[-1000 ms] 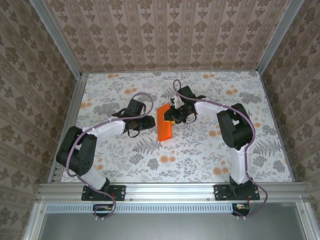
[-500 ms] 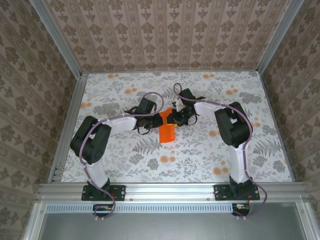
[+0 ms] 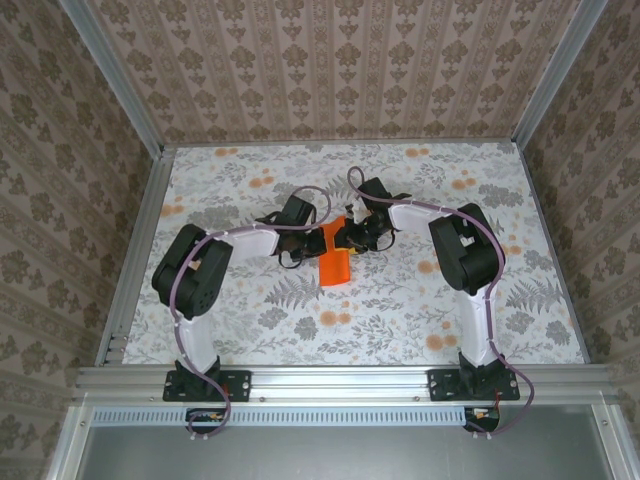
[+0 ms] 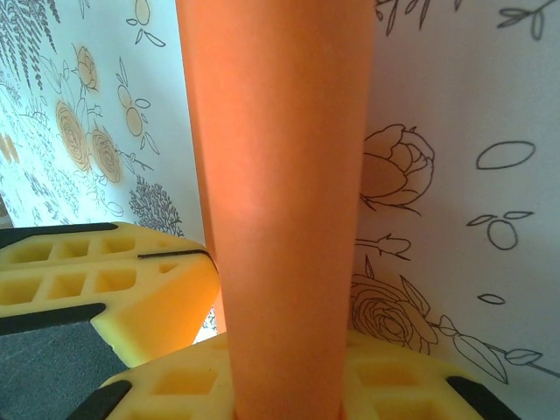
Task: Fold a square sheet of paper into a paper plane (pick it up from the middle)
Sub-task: Hold the square sheet of paper at the center of the table.
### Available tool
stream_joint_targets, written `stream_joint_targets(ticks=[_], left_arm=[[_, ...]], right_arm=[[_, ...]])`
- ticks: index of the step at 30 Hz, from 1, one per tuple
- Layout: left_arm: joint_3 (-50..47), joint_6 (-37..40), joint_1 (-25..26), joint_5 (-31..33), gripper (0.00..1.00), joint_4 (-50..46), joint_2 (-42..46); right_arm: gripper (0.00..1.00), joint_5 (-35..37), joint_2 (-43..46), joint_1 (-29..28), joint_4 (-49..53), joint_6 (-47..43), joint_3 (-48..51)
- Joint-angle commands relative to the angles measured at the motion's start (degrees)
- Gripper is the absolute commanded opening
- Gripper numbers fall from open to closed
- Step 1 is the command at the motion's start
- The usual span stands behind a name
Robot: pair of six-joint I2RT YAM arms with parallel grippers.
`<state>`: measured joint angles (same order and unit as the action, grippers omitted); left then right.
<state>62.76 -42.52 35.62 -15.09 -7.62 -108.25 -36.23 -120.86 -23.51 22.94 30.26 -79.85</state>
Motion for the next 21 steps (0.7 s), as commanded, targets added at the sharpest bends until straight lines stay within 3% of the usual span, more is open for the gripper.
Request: stream_joint_targets(ticks=[1, 12, 21], left_arm=[[2.3, -0.5, 0.4, 0.6, 0.0, -5.0, -2.3], [3.6, -0.3, 0.4, 0.0, 0.0, -7.0, -4.1], [4.7, -0.6, 0.6, -1.0, 0.0, -6.9, -4.4]], right_arm=[[0.26, 0.7, 0.8, 0.3, 2.1, 0.7, 0.1], [0.51, 7.1, 7.4, 0.3, 6.8, -0.8, 0.9], [0.56, 10.9, 5.4, -1.3, 11.4, -4.3, -1.2]])
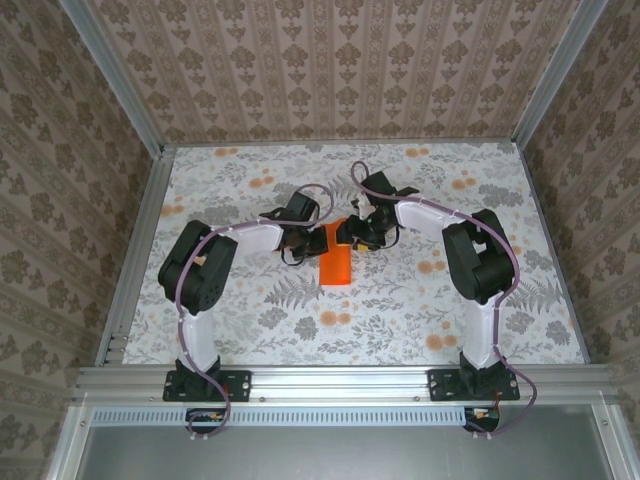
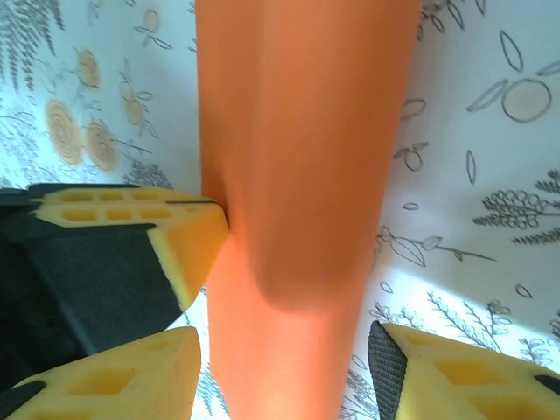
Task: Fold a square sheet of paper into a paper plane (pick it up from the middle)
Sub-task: Hold the square sheet of paper at the center of the table, then fold the square sheet of paper in half at the center of the table.
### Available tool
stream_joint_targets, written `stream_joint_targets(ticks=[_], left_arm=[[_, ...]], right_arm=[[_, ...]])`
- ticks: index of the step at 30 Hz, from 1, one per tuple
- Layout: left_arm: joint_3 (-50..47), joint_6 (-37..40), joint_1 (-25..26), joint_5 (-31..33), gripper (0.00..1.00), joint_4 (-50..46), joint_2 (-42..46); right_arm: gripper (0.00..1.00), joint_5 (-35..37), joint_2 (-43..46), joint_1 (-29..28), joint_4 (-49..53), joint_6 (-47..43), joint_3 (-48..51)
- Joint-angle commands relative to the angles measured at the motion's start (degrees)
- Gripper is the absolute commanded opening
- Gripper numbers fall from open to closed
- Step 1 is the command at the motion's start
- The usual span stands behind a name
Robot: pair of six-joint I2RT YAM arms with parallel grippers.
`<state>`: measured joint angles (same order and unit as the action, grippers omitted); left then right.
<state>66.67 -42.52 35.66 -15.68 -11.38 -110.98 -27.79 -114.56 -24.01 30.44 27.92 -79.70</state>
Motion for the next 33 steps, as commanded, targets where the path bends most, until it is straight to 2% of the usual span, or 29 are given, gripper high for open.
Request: stream_joint_targets(ticks=[1, 5, 12, 18, 25, 30, 33], left_arm=[[0.8, -0.6, 0.6, -0.4, 0.0, -3.2, -1.8], [1.1, -0.5, 0.6, -0.4, 0.0, -3.5, -1.8], [1.6, -0.5, 0.6, -0.8, 0.01, -3.6, -1.7], [2.2, -0.6, 0.6, -1.2, 0.03, -4.2, -1.0], [2.4, -2.0, -0.4, -1.5, 0.18, -5.1, 2.7], [0.5, -1.6, -2.4, 0.9, 0.29, -6.5, 7.9], [-2.2, -1.8, -3.6, 3.0, 0.32, -6.7, 11.3]], right_arm=[[0.56, 3.0, -1.4, -0.9, 4.3, -1.9, -1.7], [0.57, 4.1, -2.6, -1.0, 4.7, -2.5, -2.2], [0.58, 1.3, -4.2, -1.5, 4.2, -4.1, -3.4], [0.46, 3.1, -5.6, -1.5, 5.0, -4.5, -3.6], [0.37, 4.7, -6.3, -1.3, 5.4, -4.9, -3.1], [0.35, 4.5, -6.5, -0.8, 4.2, -5.4, -2.3], [0.33, 4.1, -6.7, -0.7, 3.7, -5.4, -1.9]])
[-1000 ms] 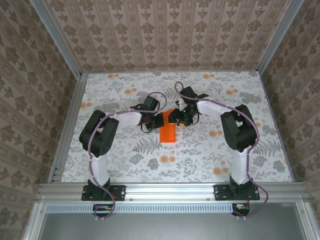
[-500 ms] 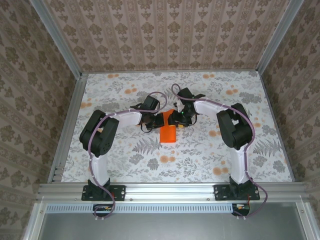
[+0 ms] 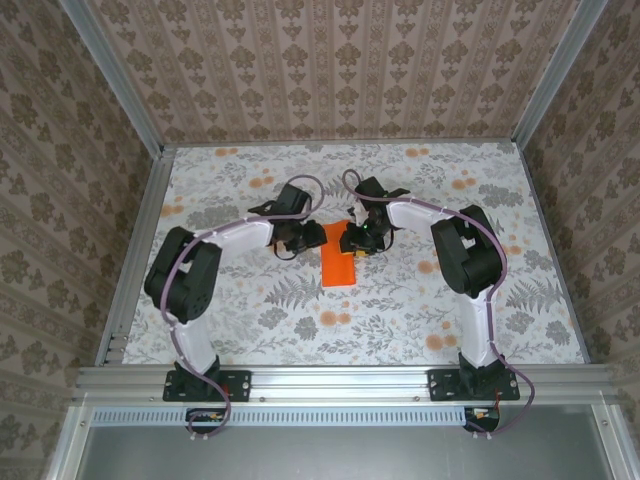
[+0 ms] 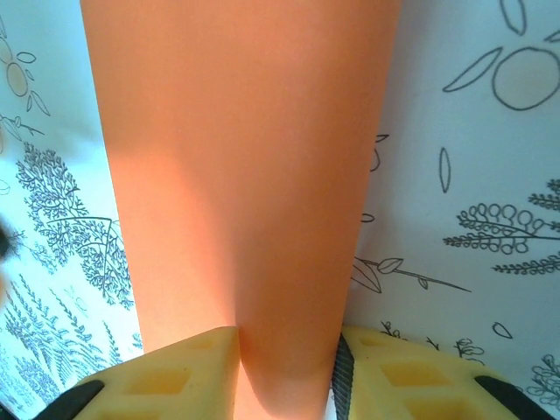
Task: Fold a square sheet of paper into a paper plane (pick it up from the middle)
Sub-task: Fold the square sheet of paper in half at the center of the table.
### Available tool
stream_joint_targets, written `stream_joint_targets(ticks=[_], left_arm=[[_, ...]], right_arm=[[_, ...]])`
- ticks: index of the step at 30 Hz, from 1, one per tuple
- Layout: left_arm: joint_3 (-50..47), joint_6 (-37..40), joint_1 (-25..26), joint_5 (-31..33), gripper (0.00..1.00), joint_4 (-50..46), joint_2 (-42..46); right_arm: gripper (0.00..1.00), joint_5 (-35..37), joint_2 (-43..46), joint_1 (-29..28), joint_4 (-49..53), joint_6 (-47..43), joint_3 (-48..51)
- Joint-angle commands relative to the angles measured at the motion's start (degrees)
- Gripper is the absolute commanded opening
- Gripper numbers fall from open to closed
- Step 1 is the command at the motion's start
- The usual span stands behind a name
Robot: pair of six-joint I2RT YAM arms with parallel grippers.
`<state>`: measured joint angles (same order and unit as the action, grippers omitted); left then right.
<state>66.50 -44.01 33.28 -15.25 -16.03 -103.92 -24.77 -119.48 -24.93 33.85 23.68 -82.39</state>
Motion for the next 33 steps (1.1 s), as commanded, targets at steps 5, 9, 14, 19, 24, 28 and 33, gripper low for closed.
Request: stream_joint_targets(ticks=[5, 9, 14, 19, 24, 28, 33], left_arm=[[-5.6, -1.0, -2.9, 4.6, 0.35, -1.1, 8.1], [-6.7, -0.7, -3.6, 4.9, 0.35, -0.5, 8.8], [-6.5, -0.8, -3.7, 4.3, 0.35, 0.3, 8.0], [-6.5, -0.9, -3.7, 4.3, 0.35, 0.8, 7.3], [-7.1, -1.3, -3.7, 5.0, 0.35, 1.2, 7.3], [-7.2, -1.2, -3.7, 4.8, 0.35, 1.2, 7.2], [-6.8, -0.4, -3.6, 3.8, 0.34, 1.6, 6.6]], right_arm=[[0.32, 1.0, -2.0, 0.4, 0.4, -1.3, 1.2], [0.31, 1.3, -1.8, 0.5, 1.3, -1.8, 1.2], [0.31, 2.1, -2.1, 0.7, 2.1, -1.3, 1.1], [0.3, 3.4, -2.3, 0.7, 2.8, 0.0, 0.9], [0.29, 3.6, -2.9, 0.7, 3.2, 0.8, 0.6], [0.33, 3.5, -3.5, 0.7, 3.7, 0.3, 0.3], [0.34, 3.6, -3.6, 0.6, 4.4, -1.0, 0.0]])
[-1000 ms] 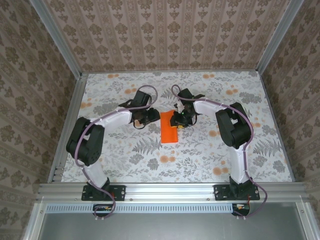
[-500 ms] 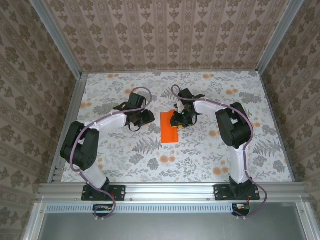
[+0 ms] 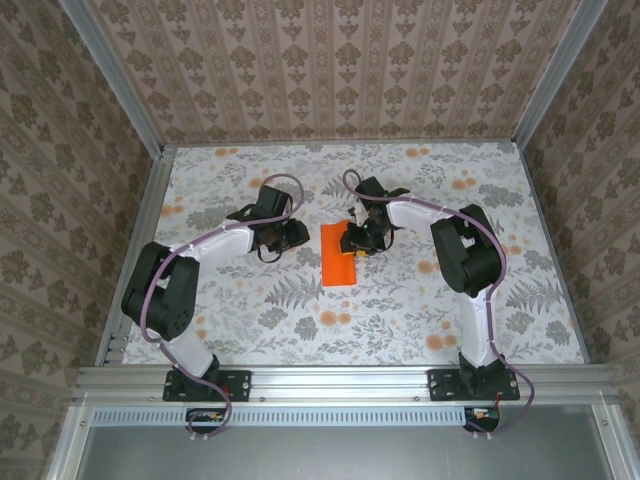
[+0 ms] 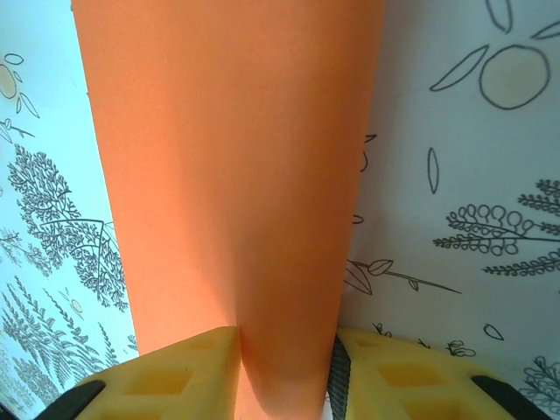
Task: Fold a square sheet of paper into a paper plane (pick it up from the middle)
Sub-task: Fold the square sheet of paper in half at the center of the table, then hold the square sheet of paper at the center of the table.
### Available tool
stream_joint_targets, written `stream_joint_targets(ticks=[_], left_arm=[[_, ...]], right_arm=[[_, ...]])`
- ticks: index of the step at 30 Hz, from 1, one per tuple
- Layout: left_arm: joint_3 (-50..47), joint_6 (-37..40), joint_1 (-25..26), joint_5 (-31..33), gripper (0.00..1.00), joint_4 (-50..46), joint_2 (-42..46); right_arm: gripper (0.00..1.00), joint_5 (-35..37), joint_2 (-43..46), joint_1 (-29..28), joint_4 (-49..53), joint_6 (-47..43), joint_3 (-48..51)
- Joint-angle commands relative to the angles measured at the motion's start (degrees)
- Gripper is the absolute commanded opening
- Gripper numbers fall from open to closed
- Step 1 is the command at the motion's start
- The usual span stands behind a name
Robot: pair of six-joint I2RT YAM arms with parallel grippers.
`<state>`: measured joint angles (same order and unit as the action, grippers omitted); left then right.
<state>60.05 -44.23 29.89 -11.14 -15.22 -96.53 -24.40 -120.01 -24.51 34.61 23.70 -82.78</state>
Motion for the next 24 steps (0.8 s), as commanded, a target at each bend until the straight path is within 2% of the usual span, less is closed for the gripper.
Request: stream_joint_targets(ticks=[1, 17, 24], left_arm=[[-0.2, 0.0, -0.2, -0.6, 0.34, 0.9, -1.0], [4.9, -0.2, 5.7, -7.4, 0.26, 4.0, -8.4], [6.7, -0.7, 6.9, -8.0, 0.24, 3.8, -11.5]], right_arm=[[0.34, 3.3, -3.2, 0.2, 3.6, -1.1, 0.4], [0.34, 5.2, -4.5, 0.2, 4.4, -0.1, -0.1], [0.33, 5.7, -4.6, 0.2, 5.0, -1.4, -0.2]])
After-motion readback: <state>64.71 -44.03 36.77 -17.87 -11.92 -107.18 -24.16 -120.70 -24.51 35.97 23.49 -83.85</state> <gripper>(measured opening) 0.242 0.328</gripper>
